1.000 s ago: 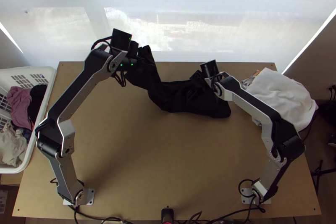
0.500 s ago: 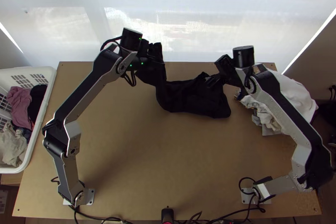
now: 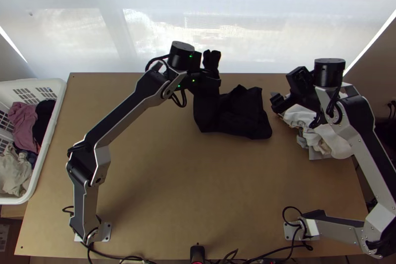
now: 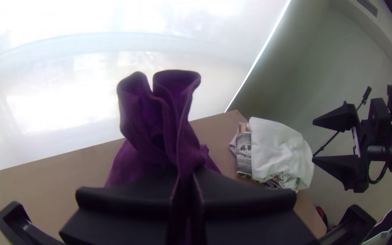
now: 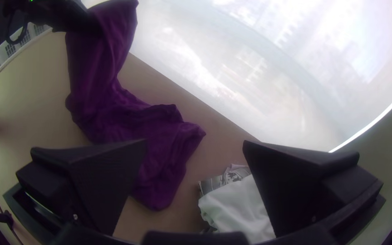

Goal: Fold the t-shirt

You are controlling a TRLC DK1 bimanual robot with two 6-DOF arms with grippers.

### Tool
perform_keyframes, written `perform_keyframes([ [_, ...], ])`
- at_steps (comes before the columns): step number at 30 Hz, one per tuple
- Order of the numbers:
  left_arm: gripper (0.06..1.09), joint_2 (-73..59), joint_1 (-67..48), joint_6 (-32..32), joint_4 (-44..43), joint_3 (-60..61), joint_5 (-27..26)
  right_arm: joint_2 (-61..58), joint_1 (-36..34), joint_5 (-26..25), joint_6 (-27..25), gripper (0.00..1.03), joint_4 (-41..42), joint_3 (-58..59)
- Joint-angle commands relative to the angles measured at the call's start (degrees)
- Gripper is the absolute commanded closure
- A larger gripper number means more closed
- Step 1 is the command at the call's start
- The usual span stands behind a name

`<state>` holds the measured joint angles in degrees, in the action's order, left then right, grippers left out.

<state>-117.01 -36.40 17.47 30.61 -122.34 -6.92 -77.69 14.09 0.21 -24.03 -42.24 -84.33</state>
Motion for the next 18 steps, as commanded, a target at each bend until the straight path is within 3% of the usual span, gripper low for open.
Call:
perform_keyframes([
  [1, 1.05, -3.57, -3.59, 0.98, -5.21, 0.18, -0.64, 3.16, -0.64, -2.23, -0.84, 0.05, -2.50, 0.66],
  [18, 1.05, -15.79, -8.51, 8.45, -23.23, -1.23, -0.82, 7.82, -0.82, -4.16, -1.19, 0.05, -6.63, 6.02],
])
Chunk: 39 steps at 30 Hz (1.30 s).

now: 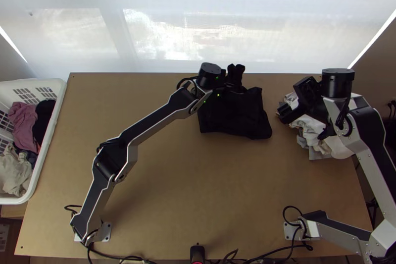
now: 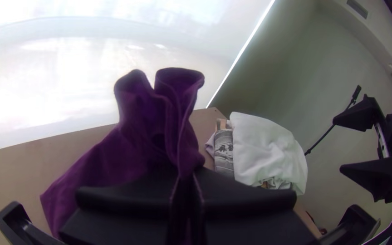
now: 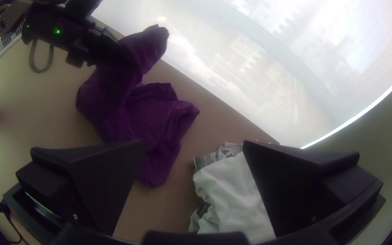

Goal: Fold the t-shirt

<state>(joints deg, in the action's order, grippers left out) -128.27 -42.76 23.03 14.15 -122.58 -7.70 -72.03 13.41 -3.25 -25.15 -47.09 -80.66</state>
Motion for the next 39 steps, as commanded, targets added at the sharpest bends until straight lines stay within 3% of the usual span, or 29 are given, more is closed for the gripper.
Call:
perform_keyframes([
  [1, 1.05, -5.33, -2.32, 3.08, -8.62, -0.99, -0.03, 2.51, -0.14, -0.89, -0.25, 0.05, -2.22, 2.44],
  [5, 0.84, -7.88, -2.85, 5.71, -14.24, -1.52, -0.38, 4.00, -0.05, -1.76, -0.96, 0.05, -3.62, 2.97],
  [8, 0.49, -8.75, -3.82, 5.71, -14.15, -2.48, -1.35, 4.97, -0.14, -2.03, -0.87, 0.05, -3.71, 4.11],
  [12, 0.11, -7.35, -4.26, 5.71, -10.99, -2.48, -1.52, 6.02, -0.14, -2.03, -0.61, 0.05, -3.80, 4.73],
  [20, 0.10, 6.01, 0.14, 2.37, 9.67, -2.31, -5.13, 7.78, 0.92, -2.03, -0.96, 0.05, -3.80, 7.98],
  [27, 0.10, 22.27, 9.63, -7.56, 35.42, 1.30, -6.36, 4.97, 6.89, -2.03, -1.04, 0.05, -1.95, 8.59],
  [34, 0.10, 42.31, 17.63, -13.01, 37.44, 21.51, -6.36, -4.61, 12.08, -0.62, -0.69, 0.05, 5.61, 6.92],
  [39, 0.10, 51.45, 22.72, -12.83, 37.44, 30.91, -6.27, -6.28, 15.77, 1.93, -5.18, 0.05, 14.92, 14.48],
])
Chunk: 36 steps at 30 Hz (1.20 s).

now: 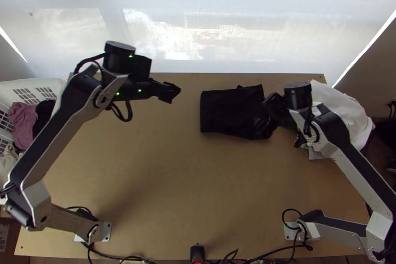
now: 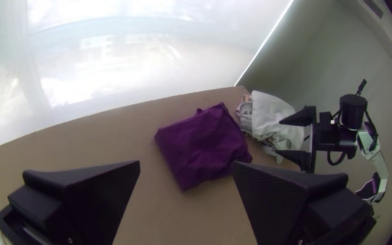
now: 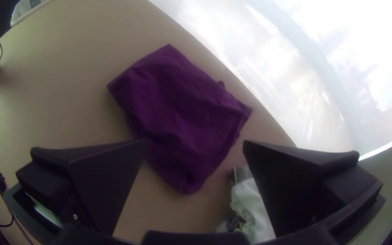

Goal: Fold the t-shirt

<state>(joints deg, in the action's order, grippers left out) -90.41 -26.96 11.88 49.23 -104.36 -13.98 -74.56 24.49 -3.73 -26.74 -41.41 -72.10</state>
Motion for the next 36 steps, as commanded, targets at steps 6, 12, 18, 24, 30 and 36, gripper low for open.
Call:
perform_keyframes([
  [6, 0.10, 19.75, 13.60, -3.00, 2.62, 20.42, 0.18, -4.10, 7.33, 4.34, -8.68, 0.05, 19.61, 16.55],
  [12, 0.10, 21.50, 18.61, -5.02, 2.71, 22.62, 0.53, -4.89, 8.29, 4.43, -14.13, 0.05, 32.79, 24.55],
  [18, 0.10, 21.24, 19.14, -5.02, 2.36, 22.97, 0.97, -9.28, 8.29, 4.43, -18.17, 0.05, 38.86, 27.80],
  [24, 0.10, 21.15, 20.72, -5.46, 1.74, 24.46, 1.06, -13.24, 9.00, 4.43, -21.42, 0.05, 46.15, 29.73],
  [30, 0.10, 21.24, 21.60, -5.99, 1.66, 26.05, 1.06, -17.72, 8.73, 4.25, -22.74, 0.05, 52.48, 28.68],
  [36, 0.10, 20.80, 21.60, -6.61, 1.22, 26.40, 0.97, -21.50, 8.38, 3.73, -23.00, 0.05, 53.98, 26.83],
])
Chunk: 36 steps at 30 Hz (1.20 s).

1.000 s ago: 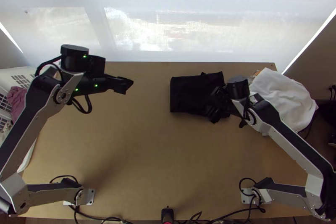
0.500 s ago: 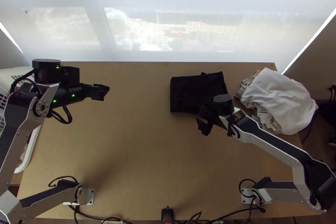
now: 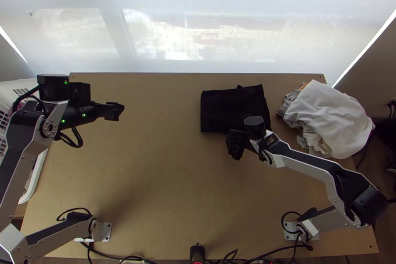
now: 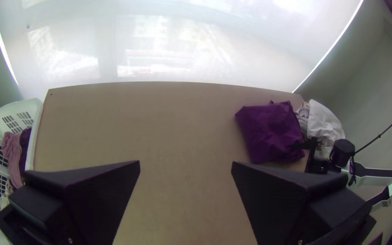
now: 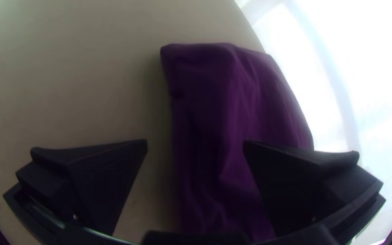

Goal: Fold the t-shirt

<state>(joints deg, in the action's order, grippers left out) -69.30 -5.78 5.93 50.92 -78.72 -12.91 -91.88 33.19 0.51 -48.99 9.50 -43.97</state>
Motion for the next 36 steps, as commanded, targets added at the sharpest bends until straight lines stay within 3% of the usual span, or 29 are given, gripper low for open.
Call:
perform_keyframes([
  [1, 0.10, -0.40, 0.42, -0.75, -0.47, 0.76, -0.10, -4.80, -0.32, -0.78, -0.84, 0.05, 3.42, -1.47],
  [18, 0.10, -0.40, 0.42, -0.92, -0.47, 0.41, -0.10, -15.79, -3.92, -3.06, -1.11, 0.05, 5.71, -10.97],
  [19, 0.10, -0.40, 0.42, -0.92, -0.47, 0.32, -0.10, -16.41, -4.10, -3.06, -1.02, 0.09, 5.71, -11.49],
  [21, 0.10, -0.40, 0.42, -0.92, -0.38, 0.14, -0.10, -17.37, -4.63, -3.06, -0.93, 0.28, 3.86, -12.99],
  [25, 0.10, -0.31, 0.42, -0.92, -0.20, 0.06, -0.10, -18.43, -5.50, -2.97, 0.13, 1.01, -0.80, -15.62],
  [29, 0.10, -0.05, 0.51, -0.84, -0.03, 0.06, -0.10, -16.41, -7.26, -2.97, 5.05, 1.00, -1.76, -17.21],
  [36, 0.10, 0.13, 0.51, -0.75, 0.06, 0.06, -0.10, -7.70, -7.44, -2.97, 8.30, 1.00, -5.45, -20.02],
])
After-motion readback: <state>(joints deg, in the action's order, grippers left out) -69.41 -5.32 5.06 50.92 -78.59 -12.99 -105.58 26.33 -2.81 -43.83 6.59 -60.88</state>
